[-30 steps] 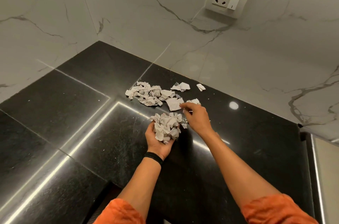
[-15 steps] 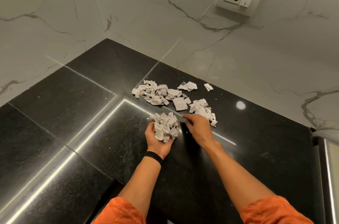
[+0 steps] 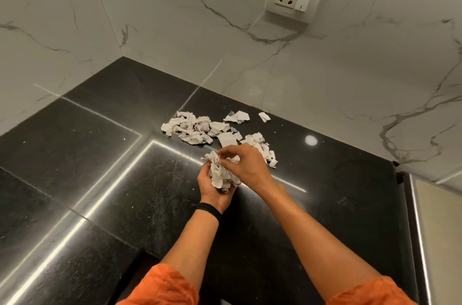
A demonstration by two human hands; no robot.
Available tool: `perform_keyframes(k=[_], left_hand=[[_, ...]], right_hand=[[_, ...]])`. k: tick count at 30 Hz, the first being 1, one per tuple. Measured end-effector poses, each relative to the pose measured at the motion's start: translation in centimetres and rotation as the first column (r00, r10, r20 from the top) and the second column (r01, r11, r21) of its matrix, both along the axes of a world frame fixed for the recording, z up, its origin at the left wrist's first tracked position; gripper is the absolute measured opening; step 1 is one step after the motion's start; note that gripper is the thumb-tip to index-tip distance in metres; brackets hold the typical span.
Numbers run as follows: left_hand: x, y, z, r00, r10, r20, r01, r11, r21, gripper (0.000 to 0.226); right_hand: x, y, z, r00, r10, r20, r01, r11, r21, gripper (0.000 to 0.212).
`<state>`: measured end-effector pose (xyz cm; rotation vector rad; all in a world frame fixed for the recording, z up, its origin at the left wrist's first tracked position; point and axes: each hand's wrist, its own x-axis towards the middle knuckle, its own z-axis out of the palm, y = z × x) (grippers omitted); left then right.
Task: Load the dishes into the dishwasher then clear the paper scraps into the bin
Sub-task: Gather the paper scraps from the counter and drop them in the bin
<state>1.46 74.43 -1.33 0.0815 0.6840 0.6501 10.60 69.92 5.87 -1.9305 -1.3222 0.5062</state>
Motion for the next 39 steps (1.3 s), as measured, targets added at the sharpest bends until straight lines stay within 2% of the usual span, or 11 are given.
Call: perform_keyframes(k=[5,8,11,14,18,21,24,26,30,34,39], left_hand=[[-0.1,0.0,0.4,0.999,-0.003,0.037,0.004,1.0,-0.013,0.051],[-0.5,0.2,0.1,1.0,0.0,0.013,0.0,1.0,-0.017,0.05],[-0.8,0.4,-0.3,1.0,0.005,-0.022,-0.005,1.0,-0.008,0.05],[-1.3,0.7,-0.2,0.999,0.023,-0.027,-0.024,1.0,-0.005,0.048],[-1.9,0.8,-0.2,0.998,0.041,-0.042,-0.041,0.999,-0.006,0.049],[-1.9,0.7,-0.3,0.998,0.026,-0.051,-0.026,1.0,-0.005,0.048],[-1.8,0.4,-0.1,0.999,0.012,-0.041,-0.012,1.0,-0.002,0.048],[-1.7,0.1,-0.2,0.999,0.009,-0.031,-0.009,1.0,-0.005,0.049],[-1.0,0.0,-0.1,1.0,-0.026,-0.016,0.026,1.0,0.011,0.047],[-0.5,0.0,0.4,0.998,-0.046,-0.035,0.047,0.999,0.015,0.041],[-0.6,0.6,0.4,1.0,-0.021,-0.013,0.02,1.0,-0.015,0.053]], right_hand=[[2.7,-0.8,0.7,0.92,-0.272,-0.281,0.326,0.93,0.168,0.012],[4.5,-2.2,-1.1,0.927,-0.355,-0.119,0.36,0.933,0.023,0.014],[4.1,-3.6,-3.8,0.975,-0.213,0.068,0.222,0.952,-0.211,0.022],[3.2,-4.2,-6.1,0.962,-0.01,0.273,0.08,0.965,-0.249,0.024],[2.5,-3.9,-6.8,0.923,0.092,0.375,0.022,0.957,-0.288,0.019],[2.3,-4.3,-6.6,0.962,-0.052,0.267,0.113,0.97,-0.216,0.015],[1.6,-4.2,-4.3,0.946,-0.318,-0.067,0.318,0.948,-0.009,0.015],[0.7,-3.6,-2.1,0.936,-0.275,-0.218,0.299,0.95,0.085,0.014],[-0.5,-2.4,0.4,0.992,-0.086,-0.096,0.101,0.981,0.163,0.01],[-0.4,-1.4,0.1,0.998,0.013,0.069,-0.019,0.996,0.087,0.01],[1.6,0.2,0.1,0.972,-0.186,-0.143,0.206,0.968,0.141,0.01]])
